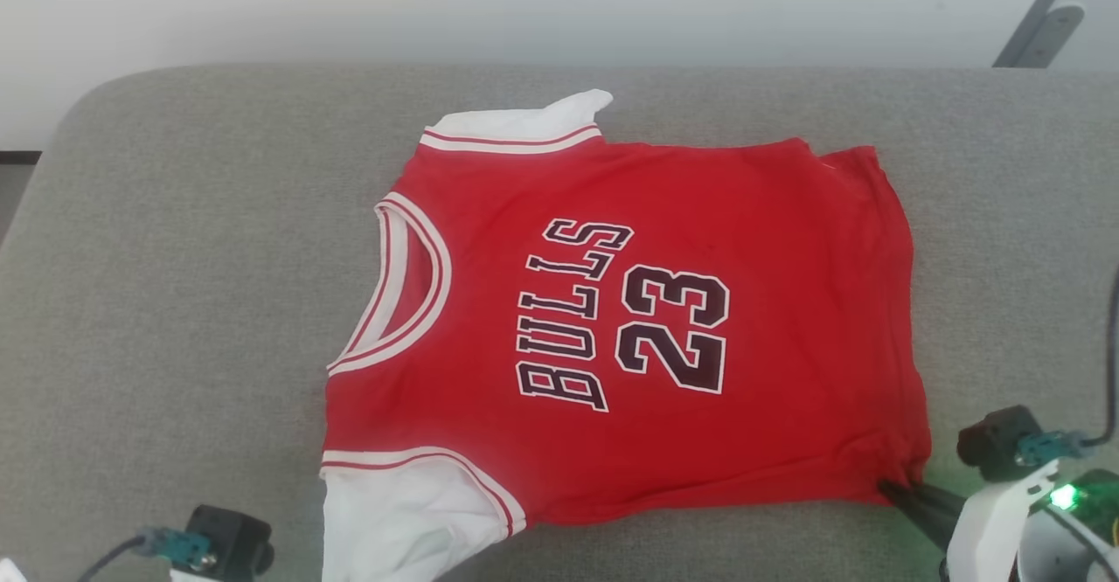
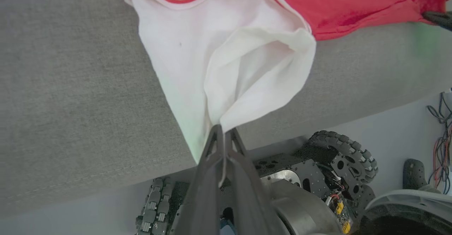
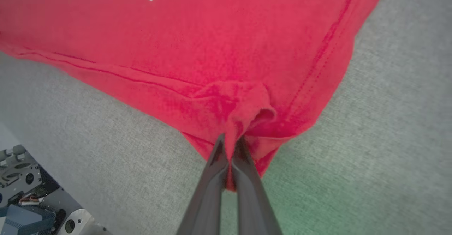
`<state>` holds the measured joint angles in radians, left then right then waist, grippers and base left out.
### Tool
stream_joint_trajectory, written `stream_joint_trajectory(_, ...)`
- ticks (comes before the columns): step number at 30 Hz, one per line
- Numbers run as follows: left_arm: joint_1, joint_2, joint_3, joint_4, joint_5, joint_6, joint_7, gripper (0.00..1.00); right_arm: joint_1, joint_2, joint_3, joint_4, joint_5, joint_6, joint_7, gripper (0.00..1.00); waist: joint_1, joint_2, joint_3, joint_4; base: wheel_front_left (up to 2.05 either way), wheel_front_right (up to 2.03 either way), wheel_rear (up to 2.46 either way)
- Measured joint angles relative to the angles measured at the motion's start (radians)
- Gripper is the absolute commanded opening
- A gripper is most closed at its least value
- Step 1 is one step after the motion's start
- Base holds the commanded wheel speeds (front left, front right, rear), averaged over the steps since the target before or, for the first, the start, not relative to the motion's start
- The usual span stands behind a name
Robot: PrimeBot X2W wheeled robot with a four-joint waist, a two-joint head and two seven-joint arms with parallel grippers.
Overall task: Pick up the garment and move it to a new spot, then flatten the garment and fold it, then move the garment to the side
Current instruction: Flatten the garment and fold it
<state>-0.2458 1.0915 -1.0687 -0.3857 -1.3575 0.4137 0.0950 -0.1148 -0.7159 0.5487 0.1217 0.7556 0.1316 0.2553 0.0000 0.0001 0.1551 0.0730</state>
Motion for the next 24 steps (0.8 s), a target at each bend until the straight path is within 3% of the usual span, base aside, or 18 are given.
stream_joint_trajectory(6, -0.135, 0.090, 0.054, -0.050, 0.113, 0.004, 0.039, 0.00, -0.013, 0.029, -0.104, -0.053, -0.046, 0.000, 0.030, 0.00, 0.0000, 0.0000, 0.008, -0.023, 0.00, 0.00, 0.00)
stream_joint_trajectory(11, -0.308, 0.105, 0.104, -0.014, 0.204, -0.069, 0.113, 0.00, -0.097, 0.066, -0.152, -0.063, -0.101, 0.000, 0.071, 0.00, 0.0000, 0.0000, 0.029, -0.037, 0.00, 0.00, 0.00)
stream_joint_trajectory(15, -0.443, 0.042, 0.121, 0.093, 0.260, -0.161, 0.170, 0.00, -0.183, 0.105, -0.172, -0.028, -0.151, 0.000, 0.102, 0.00, 0.0000, 0.0000, 0.054, -0.047, 0.00, 0.00, 0.00)
stream_joint_trajectory(23, -0.664, -0.161, 0.099, 0.445, 0.326, -0.344, 0.246, 0.00, -0.359, 0.205, -0.171, 0.113, -0.231, 0.000, 0.123, 0.00, 0.0000, 0.0000, 0.123, -0.063, 0.00, 0.00, 0.00)
stream_joint_trajectory(24, -0.664, -0.161, 0.099, 0.445, 0.326, -0.344, 0.246, 0.00, -0.359, 0.205, -0.171, 0.113, -0.231, 0.000, 0.123, 0.00, 0.0000, 0.0000, 0.123, -0.063, 0.00, 0.00, 0.00)
